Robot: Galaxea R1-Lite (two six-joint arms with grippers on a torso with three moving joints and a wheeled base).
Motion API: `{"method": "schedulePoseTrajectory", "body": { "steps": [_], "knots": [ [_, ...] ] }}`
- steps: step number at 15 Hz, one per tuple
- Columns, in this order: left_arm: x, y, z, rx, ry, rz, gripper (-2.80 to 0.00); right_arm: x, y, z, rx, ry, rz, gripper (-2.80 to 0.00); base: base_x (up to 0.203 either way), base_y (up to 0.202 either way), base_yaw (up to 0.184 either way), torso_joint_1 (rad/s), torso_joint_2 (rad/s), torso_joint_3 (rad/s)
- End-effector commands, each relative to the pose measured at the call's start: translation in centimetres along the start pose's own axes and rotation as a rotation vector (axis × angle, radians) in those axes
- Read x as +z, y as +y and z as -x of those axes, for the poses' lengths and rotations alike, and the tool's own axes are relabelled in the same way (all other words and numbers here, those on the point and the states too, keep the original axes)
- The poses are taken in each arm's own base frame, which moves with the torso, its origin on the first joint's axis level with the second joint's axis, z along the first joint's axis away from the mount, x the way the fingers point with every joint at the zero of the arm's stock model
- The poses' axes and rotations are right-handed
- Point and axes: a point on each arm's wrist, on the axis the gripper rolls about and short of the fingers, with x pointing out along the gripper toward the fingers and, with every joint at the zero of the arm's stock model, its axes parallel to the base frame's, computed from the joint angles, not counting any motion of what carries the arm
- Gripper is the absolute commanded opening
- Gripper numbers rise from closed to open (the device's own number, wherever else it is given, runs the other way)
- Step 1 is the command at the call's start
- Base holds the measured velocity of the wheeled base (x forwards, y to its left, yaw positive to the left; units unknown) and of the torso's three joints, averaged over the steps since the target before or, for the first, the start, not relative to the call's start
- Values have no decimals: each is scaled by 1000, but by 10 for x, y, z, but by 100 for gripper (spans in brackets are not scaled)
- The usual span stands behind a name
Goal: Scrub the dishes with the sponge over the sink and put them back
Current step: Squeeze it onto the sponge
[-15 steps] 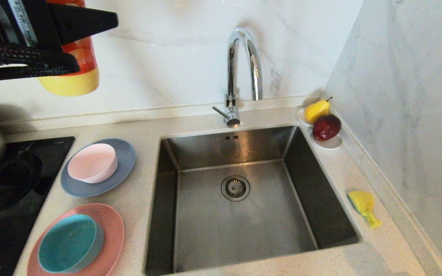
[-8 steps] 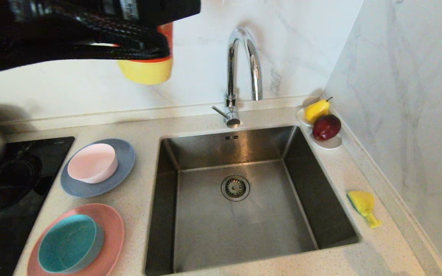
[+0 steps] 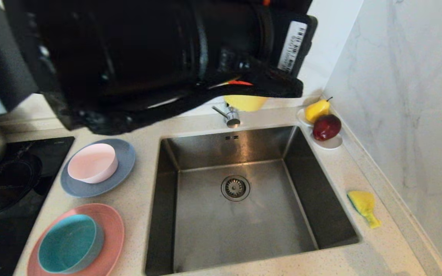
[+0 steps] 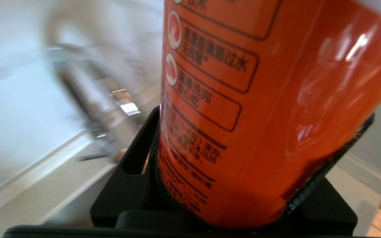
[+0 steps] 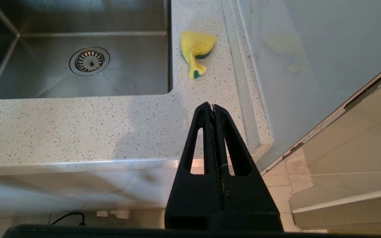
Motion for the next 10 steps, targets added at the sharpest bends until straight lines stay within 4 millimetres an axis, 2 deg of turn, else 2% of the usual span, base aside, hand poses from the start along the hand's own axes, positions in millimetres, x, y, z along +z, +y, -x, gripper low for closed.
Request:
{"method": "schedulePoseTrajectory", "body": {
  "steps": [1, 4, 10],
  "knots": [
    [-15, -33, -28, -47, 39, -19, -280, 0, 0, 0, 1, 0, 1, -280, 0, 0, 0, 0, 0, 0],
    [-33, -65, -42, -105, 83, -44, -280, 0, 0, 0, 1, 0, 1, -280, 0, 0, 0, 0, 0, 0],
    [-81, -104, -77, -164, 168, -192, -280, 0, 0, 0, 1, 0, 1, -280, 0, 0, 0, 0, 0, 0]
  ]
}}
